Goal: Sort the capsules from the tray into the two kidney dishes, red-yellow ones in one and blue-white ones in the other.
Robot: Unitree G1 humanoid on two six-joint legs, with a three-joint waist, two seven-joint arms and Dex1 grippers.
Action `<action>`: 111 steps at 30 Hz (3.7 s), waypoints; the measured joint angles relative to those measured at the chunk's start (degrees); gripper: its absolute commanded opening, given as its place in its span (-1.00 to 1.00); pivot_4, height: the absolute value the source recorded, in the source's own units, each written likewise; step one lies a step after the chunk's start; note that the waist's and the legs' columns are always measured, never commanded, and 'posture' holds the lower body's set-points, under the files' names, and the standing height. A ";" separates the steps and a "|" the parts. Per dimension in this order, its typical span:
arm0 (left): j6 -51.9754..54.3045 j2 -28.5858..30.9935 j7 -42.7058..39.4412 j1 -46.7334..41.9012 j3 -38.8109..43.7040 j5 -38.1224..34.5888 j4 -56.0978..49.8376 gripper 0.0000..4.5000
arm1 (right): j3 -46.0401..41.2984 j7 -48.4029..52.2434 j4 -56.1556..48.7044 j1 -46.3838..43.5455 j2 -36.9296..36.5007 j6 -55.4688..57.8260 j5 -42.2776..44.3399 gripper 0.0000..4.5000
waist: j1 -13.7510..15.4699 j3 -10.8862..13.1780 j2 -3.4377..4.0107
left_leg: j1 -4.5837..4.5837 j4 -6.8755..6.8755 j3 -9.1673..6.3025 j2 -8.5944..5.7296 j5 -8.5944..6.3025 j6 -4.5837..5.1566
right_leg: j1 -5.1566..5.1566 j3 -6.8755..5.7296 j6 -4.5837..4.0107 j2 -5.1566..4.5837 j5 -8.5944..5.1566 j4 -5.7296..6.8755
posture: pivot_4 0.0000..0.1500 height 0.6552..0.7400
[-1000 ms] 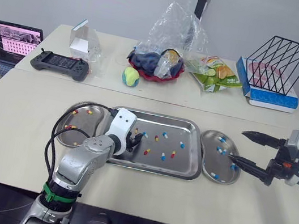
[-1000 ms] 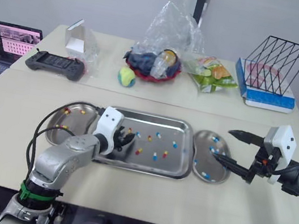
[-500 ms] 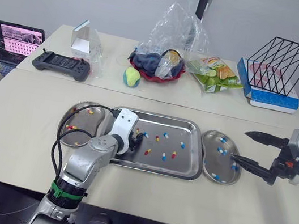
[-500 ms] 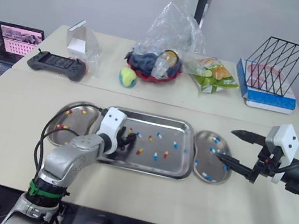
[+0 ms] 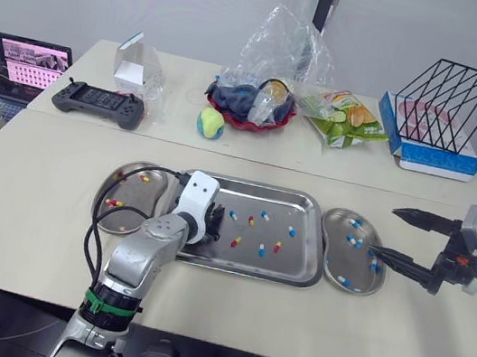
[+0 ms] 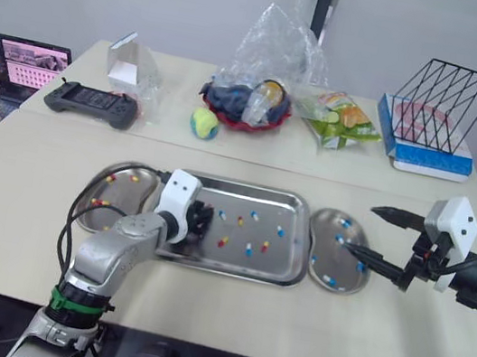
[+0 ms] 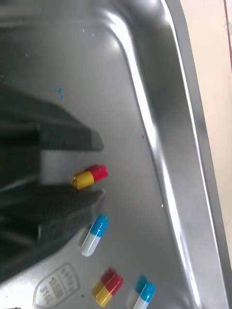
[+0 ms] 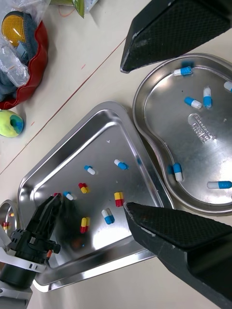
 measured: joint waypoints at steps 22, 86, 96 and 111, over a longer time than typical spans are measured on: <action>4.68 5.40 -1.45 0.28 4.63 -0.71 -9.80 -0.98 | 2.43 0.65 3.95 -4.29 0.23 -0.90 -1.61 1.00 | -0.13 0.00 -0.01 | -0.02 -0.01 0.00 0.01 0.00 0.00 | -0.04 0.00 0.00 0.00 0.00 0.00 | 1.00 0.47; -35.46 45.93 -47.92 11.89 43.21 -14.54 37.85 0.98 | 3.79 1.88 11.21 -6.32 3.29 0.59 -0.68 1.00 | -0.74 0.13 -0.01 | -0.12 -0.16 0.07 0.14 0.00 0.00 | -0.22 -0.03 0.00 0.04 -0.03 0.01 | 1.00 0.47; -35.61 45.54 -48.10 13.96 43.30 -16.74 36.23 0.98 | 3.76 1.86 11.22 -6.33 3.27 0.22 -0.67 1.00 | -0.81 0.13 -0.02 | -0.11 -0.16 0.06 0.15 0.00 0.00 | -0.22 -0.03 0.00 0.05 -0.03 0.03 | 1.00 0.47; -34.10 45.57 -51.25 12.03 42.85 -17.91 33.18 0.98 | 3.73 2.27 11.03 -6.15 2.00 2.54 -0.57 1.00 | -0.81 0.12 -0.02 | -0.11 -0.16 0.06 0.15 0.00 0.00 | -0.21 -0.03 0.00 0.05 -0.03 0.02 | 1.00 0.47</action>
